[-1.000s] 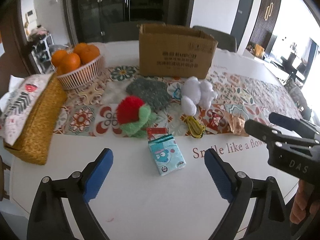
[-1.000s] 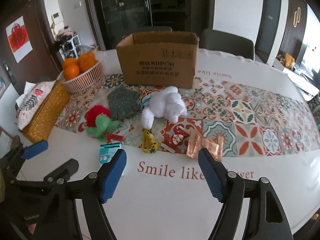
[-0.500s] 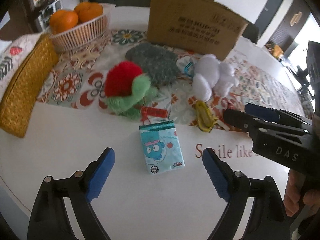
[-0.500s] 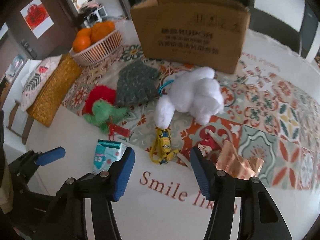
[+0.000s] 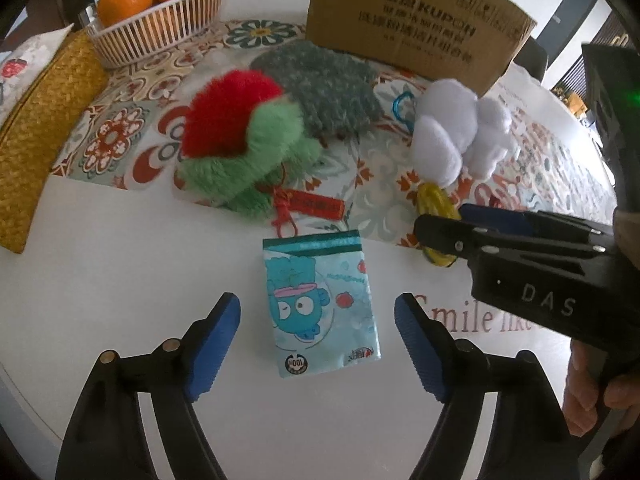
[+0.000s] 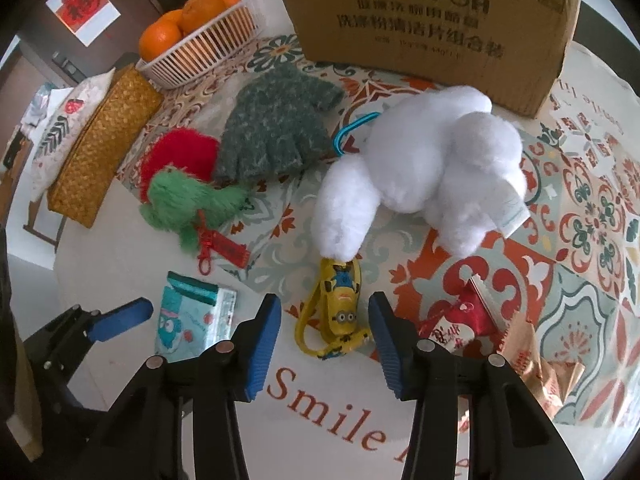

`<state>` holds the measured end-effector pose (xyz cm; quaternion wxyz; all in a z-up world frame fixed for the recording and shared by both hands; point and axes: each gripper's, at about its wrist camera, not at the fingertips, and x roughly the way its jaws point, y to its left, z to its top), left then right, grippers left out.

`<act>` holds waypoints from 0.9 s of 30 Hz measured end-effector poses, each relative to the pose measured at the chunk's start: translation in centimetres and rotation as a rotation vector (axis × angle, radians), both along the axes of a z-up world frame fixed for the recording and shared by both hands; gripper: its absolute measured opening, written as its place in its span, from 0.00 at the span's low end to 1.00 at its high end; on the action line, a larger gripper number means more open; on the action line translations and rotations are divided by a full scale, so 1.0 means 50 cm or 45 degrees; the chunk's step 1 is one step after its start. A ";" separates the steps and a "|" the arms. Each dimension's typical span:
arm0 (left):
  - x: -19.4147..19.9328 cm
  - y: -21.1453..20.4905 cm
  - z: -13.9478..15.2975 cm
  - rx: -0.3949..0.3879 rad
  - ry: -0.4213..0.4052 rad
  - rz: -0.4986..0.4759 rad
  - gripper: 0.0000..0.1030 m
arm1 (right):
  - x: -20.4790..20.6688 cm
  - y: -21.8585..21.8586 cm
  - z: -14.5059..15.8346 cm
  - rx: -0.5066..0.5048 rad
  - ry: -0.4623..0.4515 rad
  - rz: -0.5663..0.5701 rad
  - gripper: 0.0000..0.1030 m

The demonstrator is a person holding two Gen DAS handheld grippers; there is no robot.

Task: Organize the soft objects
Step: 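Grasp the yellow Minion keychain with the right tool while the left tool grasps the blue tissue pack, then carry the Minion keychain and tissue pack over the cardboard box with both tools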

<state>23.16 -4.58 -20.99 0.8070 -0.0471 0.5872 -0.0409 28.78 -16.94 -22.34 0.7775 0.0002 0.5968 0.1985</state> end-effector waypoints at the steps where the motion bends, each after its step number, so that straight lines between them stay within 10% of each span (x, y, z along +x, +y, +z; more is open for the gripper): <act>1: 0.001 -0.001 -0.005 0.001 0.007 -0.003 0.71 | 0.001 0.002 -0.005 -0.010 0.003 -0.002 0.44; 8: 0.007 0.003 -0.025 -0.044 0.033 -0.019 0.55 | 0.003 0.018 -0.018 -0.072 -0.020 -0.001 0.40; 27: -0.004 0.026 0.029 -0.040 -0.117 -0.107 0.52 | -0.053 0.001 0.001 0.002 -0.041 -0.108 0.20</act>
